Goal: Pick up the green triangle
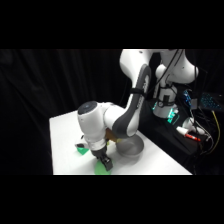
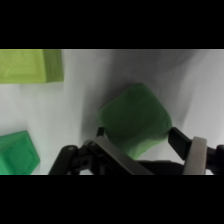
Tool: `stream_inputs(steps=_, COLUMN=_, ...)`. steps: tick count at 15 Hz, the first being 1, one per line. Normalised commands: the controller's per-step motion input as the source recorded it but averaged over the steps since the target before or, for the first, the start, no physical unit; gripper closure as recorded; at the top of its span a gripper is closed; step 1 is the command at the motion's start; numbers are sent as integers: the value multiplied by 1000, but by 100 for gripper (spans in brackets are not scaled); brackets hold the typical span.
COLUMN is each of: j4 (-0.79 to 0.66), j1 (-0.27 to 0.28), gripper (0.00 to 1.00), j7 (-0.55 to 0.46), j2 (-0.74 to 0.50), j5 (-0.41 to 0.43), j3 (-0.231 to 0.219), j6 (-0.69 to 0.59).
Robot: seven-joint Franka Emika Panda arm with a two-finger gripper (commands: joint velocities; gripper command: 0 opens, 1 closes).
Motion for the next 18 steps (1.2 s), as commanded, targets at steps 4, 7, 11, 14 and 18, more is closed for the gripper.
stream_inputs(steps=4, j4=306, j1=40, gripper=36, j7=10, j2=214, j5=-91, j3=-37, j6=-83)
stream_inputs(steps=7, j4=228, j1=44, gripper=59, j7=20, j2=117, j5=-102, j3=-48, j6=-103)
stream_inputs(steps=11, j4=133, j1=43, gripper=81, j7=89, j2=3, j5=-80, j3=-66, j6=-212)
stream_inputs(steps=14, j4=10, j1=46, gripper=98, j7=142, j2=-199, j5=-66, j3=-79, j6=-343)
stream_inputs(steps=18, j4=-24, j1=38, gripper=94, j7=110, j2=-339, j5=-64, j3=-48, j6=-388)
